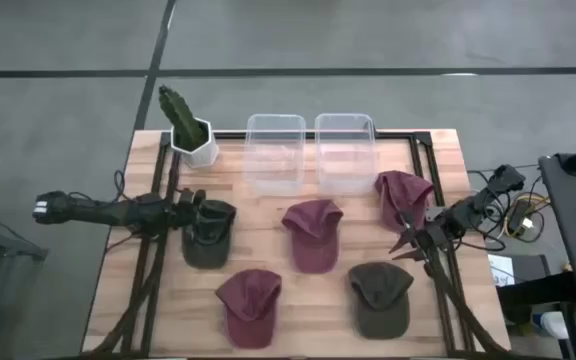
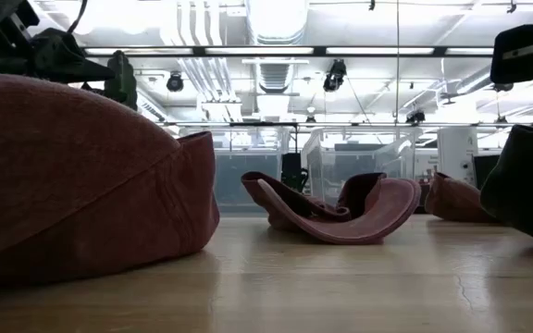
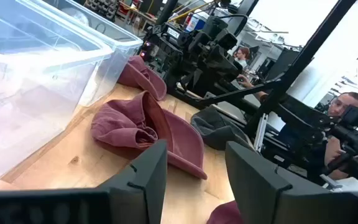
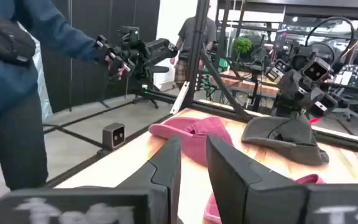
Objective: Pick & Place hat
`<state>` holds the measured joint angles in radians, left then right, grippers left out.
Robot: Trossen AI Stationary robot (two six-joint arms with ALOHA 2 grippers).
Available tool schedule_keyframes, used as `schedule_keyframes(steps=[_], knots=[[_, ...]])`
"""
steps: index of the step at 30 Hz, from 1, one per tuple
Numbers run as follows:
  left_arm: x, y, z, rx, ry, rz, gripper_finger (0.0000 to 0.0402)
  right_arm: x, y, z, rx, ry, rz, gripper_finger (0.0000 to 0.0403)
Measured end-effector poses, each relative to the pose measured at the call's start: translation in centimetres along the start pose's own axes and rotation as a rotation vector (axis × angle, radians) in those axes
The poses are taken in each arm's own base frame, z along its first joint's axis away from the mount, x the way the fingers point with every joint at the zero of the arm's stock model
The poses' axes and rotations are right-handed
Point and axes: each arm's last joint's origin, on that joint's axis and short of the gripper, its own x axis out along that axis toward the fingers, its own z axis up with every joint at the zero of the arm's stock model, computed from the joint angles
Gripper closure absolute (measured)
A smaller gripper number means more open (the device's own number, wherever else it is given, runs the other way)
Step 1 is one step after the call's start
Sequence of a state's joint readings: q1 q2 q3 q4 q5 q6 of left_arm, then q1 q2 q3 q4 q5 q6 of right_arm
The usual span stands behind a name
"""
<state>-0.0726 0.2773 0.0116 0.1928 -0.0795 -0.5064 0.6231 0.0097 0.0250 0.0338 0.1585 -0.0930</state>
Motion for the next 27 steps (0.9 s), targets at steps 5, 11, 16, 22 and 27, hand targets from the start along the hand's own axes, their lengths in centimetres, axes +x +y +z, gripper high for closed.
schedule_keyframes(steps=[5, 11, 16, 22, 27], knots=[[0.0, 0.0, 0.0, -0.034, 0.000, 0.000, 0.0246, 0.0, -0.2, 0.0, -0.063, 0.005, -0.082, 0.0330], [0.0, 0.0, 0.0, -0.055, 0.000, 0.000, 0.0246, 0.0, -0.4, 0.1, 0.064, -0.007, -0.121, 0.0323], [0.0, 0.0, 0.0, -0.055, -0.001, 0.000, 0.0246, -0.1, -0.7, 0.1, 0.211, -0.016, -0.259, 0.0330], [0.0, 0.0, 0.0, -0.055, -0.001, 0.000, 0.0246, -0.2, -1.0, -0.1, 0.196, -0.004, -0.343, 0.0340], [0.0, 0.0, 0.0, -0.055, -0.001, 0.000, 0.0246, -0.2, -1.1, -0.1, 0.154, 0.004, -0.375, 0.0339]])
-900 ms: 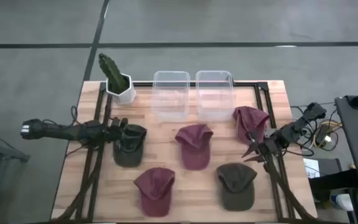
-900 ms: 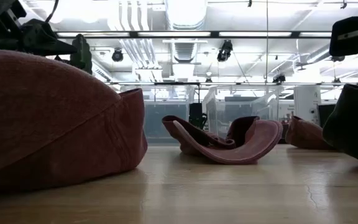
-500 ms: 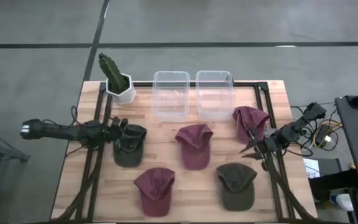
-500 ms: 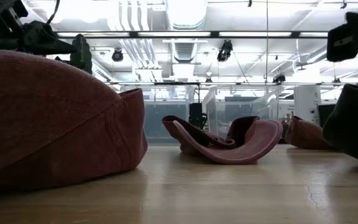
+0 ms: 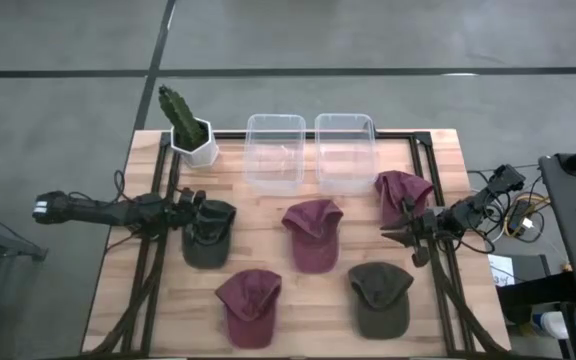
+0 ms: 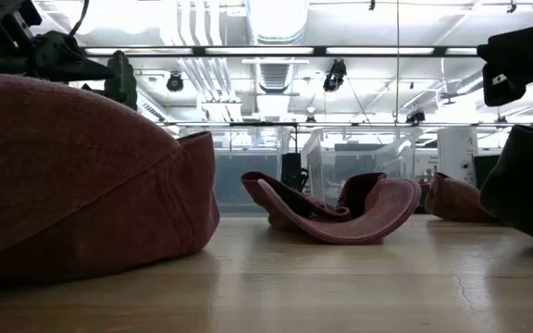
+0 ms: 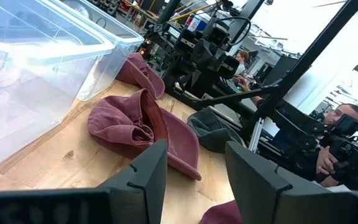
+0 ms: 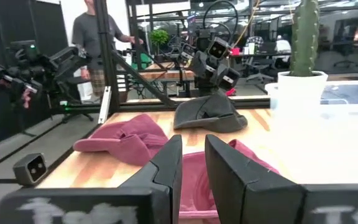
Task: Pick & Place hat
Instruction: Put the right red cap into the right transparent bin
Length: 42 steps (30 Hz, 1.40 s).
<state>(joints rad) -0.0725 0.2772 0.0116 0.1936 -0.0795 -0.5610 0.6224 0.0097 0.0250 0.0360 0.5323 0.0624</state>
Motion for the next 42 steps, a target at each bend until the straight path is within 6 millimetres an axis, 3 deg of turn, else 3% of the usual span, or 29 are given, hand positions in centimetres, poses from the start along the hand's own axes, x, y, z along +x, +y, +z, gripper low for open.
schedule_keyframes(steps=[9, 15, 21, 26, 33, 37, 42], knots=[[0.0, 0.0, 0.0, 0.000, 0.000, 0.000, 0.0246, 0.0, -0.1, 0.8, 0.022, -0.072, -0.047, 0.0339], [0.0, 0.0, 0.0, 0.000, 0.000, 0.000, 0.0246, -0.6, -0.3, 4.1, -0.005, -0.101, -0.067, 0.0339], [0.0, 0.0, 0.0, 0.000, 0.000, 0.000, 0.0246, -0.7, -0.2, 7.9, -0.029, 0.142, -0.111, 0.0339], [0.0, 0.0, 0.0, 0.000, 0.000, 0.000, 0.0246, 0.0, 0.3, 10.1, -0.013, 0.459, -0.210, 0.0339], [0.0, 0.0, 0.0, 0.000, 0.000, 0.000, 0.0246, 0.5, 0.7, 11.7, 0.183, 0.809, -0.578, 0.0339], [0.0, 0.0, 0.0, 0.000, 0.000, 0.000, 0.0246, 0.0, 0.5, 12.3, 0.271, 0.887, -0.831, 0.0339], [0.0, 0.0, 0.0, 0.000, 0.000, 0.000, 0.0246, 0.0, 0.5, 12.4, 0.395, 0.835, -0.876, 0.0332]])
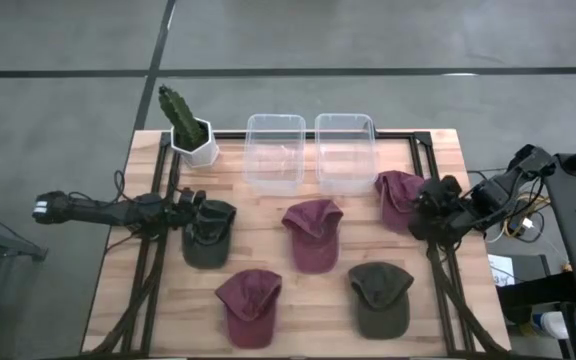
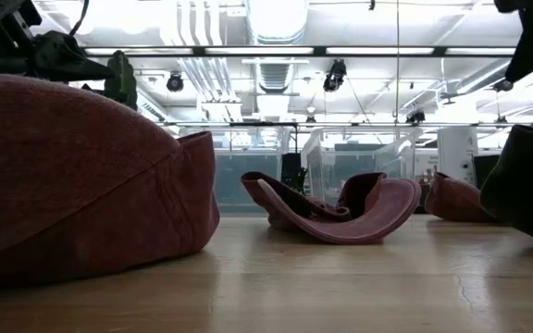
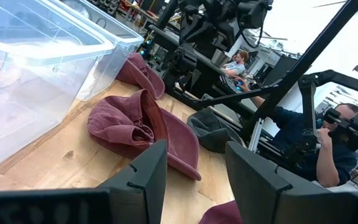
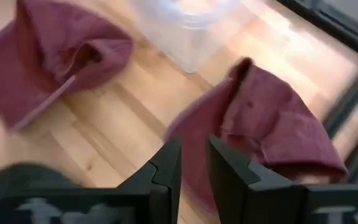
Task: Pick & Place hat
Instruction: Put the right red cap into the right transparent bin
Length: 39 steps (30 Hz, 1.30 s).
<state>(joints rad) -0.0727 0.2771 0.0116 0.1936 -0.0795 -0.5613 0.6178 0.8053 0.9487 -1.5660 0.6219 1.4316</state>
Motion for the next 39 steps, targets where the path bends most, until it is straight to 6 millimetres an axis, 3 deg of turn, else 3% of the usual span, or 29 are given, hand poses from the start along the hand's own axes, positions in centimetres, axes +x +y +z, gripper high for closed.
schedule_keyframes(steps=[10, 15, 22, 32, 39], knots=[[0.0, 0.0, 0.1, -0.001, -0.007, -0.004, 0.0246, 1.4, -1.8, -1.2, 0.336, 0.019, -0.013, 0.0271], [0.0, -0.1, 0.1, -0.001, -0.009, -0.005, 0.0246, 2.3, -2.4, -2.0, 0.397, 0.029, -0.037, 0.0256], [0.0, -0.1, 0.1, -0.001, -0.010, -0.005, 0.0246, 2.3, -2.3, -1.9, 0.447, 0.068, -0.059, 0.0287], [0.0, 0.0, 0.1, -0.001, -0.028, 0.026, 0.0246, 1.2, -1.6, 0.1, 0.433, 0.049, -0.082, 0.0347], [0.0, 0.2, 0.2, 0.000, -0.048, 0.063, 0.0246, 2.8, -0.7, 1.8, 0.352, 0.117, -0.267, 0.0378]])
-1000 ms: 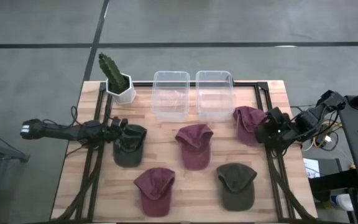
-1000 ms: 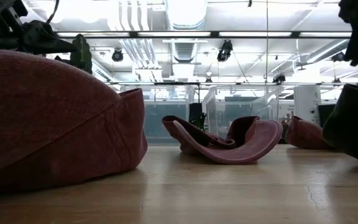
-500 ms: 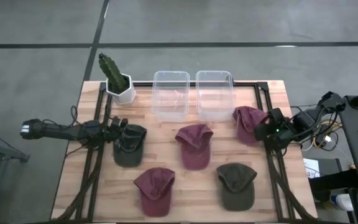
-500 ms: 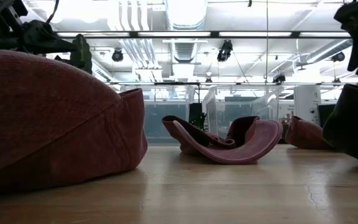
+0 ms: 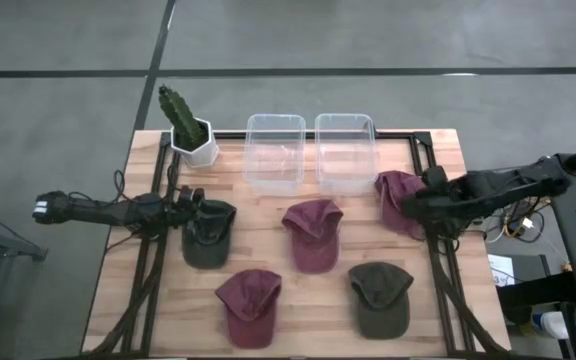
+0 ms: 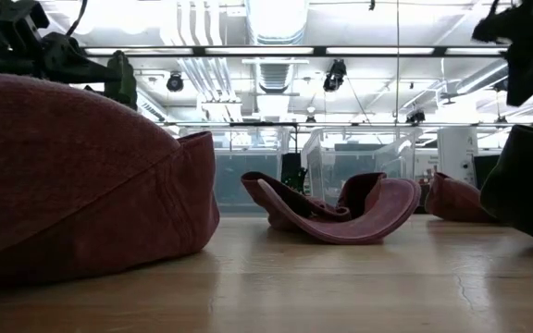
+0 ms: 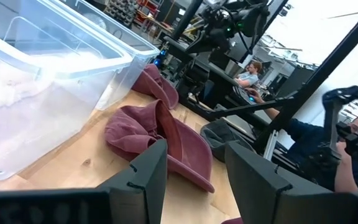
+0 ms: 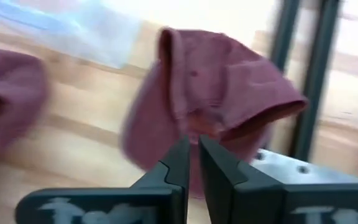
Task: Pick & Place hat
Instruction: Put the right red cap into the right transparent bin
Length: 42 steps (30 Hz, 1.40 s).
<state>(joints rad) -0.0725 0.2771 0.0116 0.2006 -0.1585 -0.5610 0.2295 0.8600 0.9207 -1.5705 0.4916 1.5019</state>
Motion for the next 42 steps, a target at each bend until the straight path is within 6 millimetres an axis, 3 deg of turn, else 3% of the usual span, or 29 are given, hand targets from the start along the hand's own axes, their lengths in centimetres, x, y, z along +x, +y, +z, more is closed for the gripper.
schedule_keyframes(steps=[5, 12, 20, 32, 42], knots=[[0.0, 0.0, 0.0, 0.000, 0.000, 0.000, 0.0246, 1.6, 0.7, 1.6, -0.061, 0.026, -0.158, 0.0389], [0.0, 0.0, 0.0, 0.000, 0.000, 0.000, 0.0246, 2.6, -1.1, 3.7, -0.054, 0.143, -0.224, 0.0375], [0.0, 0.0, 0.0, 0.000, 0.000, 0.000, 0.0246, 3.0, -2.9, 5.0, -0.018, 0.204, -0.251, 0.0307], [0.0, 0.0, 0.0, 0.000, 0.000, 0.000, 0.0246, 5.4, -2.2, 6.7, 0.047, 0.284, -0.329, 0.0179], [0.0, 0.0, 0.0, 0.000, 0.000, 0.000, 0.0246, 9.0, -3.0, 5.4, 0.118, 0.377, -0.385, 0.0138]])
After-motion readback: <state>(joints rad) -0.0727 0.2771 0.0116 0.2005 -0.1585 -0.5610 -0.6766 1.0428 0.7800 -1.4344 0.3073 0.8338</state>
